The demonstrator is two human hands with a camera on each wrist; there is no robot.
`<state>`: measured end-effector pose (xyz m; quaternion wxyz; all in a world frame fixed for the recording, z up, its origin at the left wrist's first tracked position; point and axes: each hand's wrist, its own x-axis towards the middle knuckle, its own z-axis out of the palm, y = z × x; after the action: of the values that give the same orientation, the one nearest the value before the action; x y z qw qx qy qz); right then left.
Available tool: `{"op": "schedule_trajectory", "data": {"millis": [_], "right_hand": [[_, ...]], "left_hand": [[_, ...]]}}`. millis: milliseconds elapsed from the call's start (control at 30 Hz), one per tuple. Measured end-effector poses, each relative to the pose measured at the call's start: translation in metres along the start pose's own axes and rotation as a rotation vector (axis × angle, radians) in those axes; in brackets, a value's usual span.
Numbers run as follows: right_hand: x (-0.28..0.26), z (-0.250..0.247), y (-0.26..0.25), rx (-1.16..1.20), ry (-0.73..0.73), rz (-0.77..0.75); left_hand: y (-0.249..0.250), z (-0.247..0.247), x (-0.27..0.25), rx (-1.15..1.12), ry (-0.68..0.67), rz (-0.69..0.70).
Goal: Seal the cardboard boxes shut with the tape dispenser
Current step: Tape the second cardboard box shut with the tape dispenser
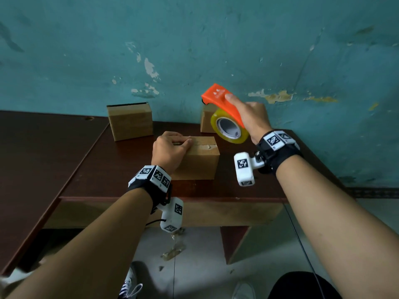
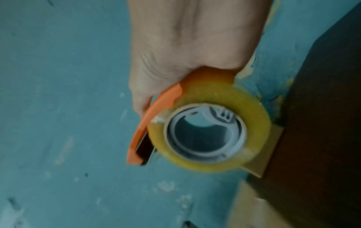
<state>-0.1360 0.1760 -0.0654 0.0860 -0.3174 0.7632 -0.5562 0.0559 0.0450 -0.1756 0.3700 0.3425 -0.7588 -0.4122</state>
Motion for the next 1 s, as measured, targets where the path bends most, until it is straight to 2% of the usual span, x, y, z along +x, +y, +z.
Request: {"op": "schedule_trajectory", "data": {"millis": [67, 167, 267, 400, 667, 1000], "right_hand": [[0.002, 0.003, -0.018, 0.095, -0.112, 0.009], [0.002, 0.010, -0.034, 0.201, -0.377, 0.043], [0.001, 0.022, -0.039, 0.151, -0.519, 0.072], [0.003, 0.033, -0.035, 0.003, -0.559, 0.051], [0.007, 0.047, -0.051, -0.152, -0.594, -0.021], [0.018, 0.049, -0.051, -0.250, -0.632, -0.041]], "left_hand": [[-0.001, 0.000, 0.000, -0.007, 0.002, 0.007], [-0.001, 0.000, -0.001, -0.024, 0.016, 0.022], [-0.001, 0.000, -0.001, -0.023, 0.017, 0.028], [-0.001, 0.000, -0.001, -0.013, 0.030, 0.030], [-0.005, 0.001, -0.001, -0.020, 0.011, 0.029], [-0.007, -0.004, -0.002, -0.033, -0.041, 0.044]]}}
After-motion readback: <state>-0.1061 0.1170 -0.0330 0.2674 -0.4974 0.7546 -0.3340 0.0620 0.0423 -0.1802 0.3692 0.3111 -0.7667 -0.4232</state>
